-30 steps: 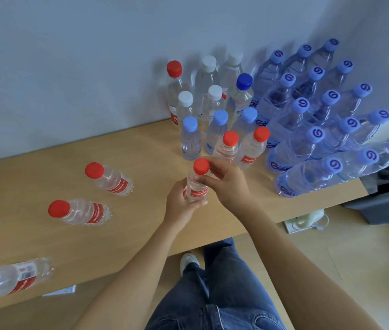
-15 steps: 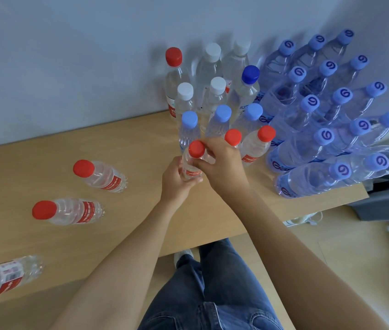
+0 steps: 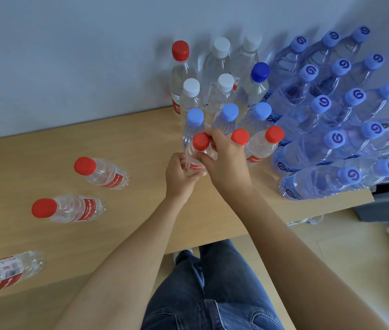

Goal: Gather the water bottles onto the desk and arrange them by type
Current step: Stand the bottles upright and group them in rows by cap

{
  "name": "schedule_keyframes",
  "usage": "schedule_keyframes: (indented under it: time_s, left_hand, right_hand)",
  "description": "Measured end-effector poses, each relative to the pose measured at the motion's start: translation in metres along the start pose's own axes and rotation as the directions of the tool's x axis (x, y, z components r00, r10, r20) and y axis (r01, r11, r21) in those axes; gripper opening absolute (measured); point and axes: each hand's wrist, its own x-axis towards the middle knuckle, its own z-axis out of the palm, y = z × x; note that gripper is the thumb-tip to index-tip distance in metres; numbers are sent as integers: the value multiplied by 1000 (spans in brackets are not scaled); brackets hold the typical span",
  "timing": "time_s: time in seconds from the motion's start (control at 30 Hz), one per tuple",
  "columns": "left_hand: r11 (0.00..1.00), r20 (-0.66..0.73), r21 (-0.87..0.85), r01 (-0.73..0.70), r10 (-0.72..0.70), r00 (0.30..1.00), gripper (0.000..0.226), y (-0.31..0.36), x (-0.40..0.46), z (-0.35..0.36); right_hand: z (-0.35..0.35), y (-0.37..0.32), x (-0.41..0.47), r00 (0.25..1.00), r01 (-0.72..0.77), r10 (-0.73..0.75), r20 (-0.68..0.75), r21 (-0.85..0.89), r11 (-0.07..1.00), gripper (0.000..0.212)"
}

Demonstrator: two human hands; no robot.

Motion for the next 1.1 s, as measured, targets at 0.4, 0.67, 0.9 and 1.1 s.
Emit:
schedule_keyframes:
  time_s: [0.4, 0.67, 0.9, 1.1]
  left_hand:
    - [999, 62, 54, 4, -7, 998, 58, 6, -17, -36]
    - [990, -68, -140, 0, -9, 998, 53, 2, -63, -90]
    - [975, -203, -224, -10, -36, 979, 52, -7, -94, -129]
    - [964, -311, -264, -16, -69, 948, 48, -15, -110, -152]
  right_hand:
    - [-7, -11, -4, 1000, -16, 15, 27, 40, 999, 50]
    - [0, -40, -18, 989, 146, -146, 6, 15, 989, 48]
    - [31, -61, -29, 970, 240, -239, 47, -14, 971, 43]
    - [70, -77, -27, 947, 240, -245, 208, 48, 969, 49]
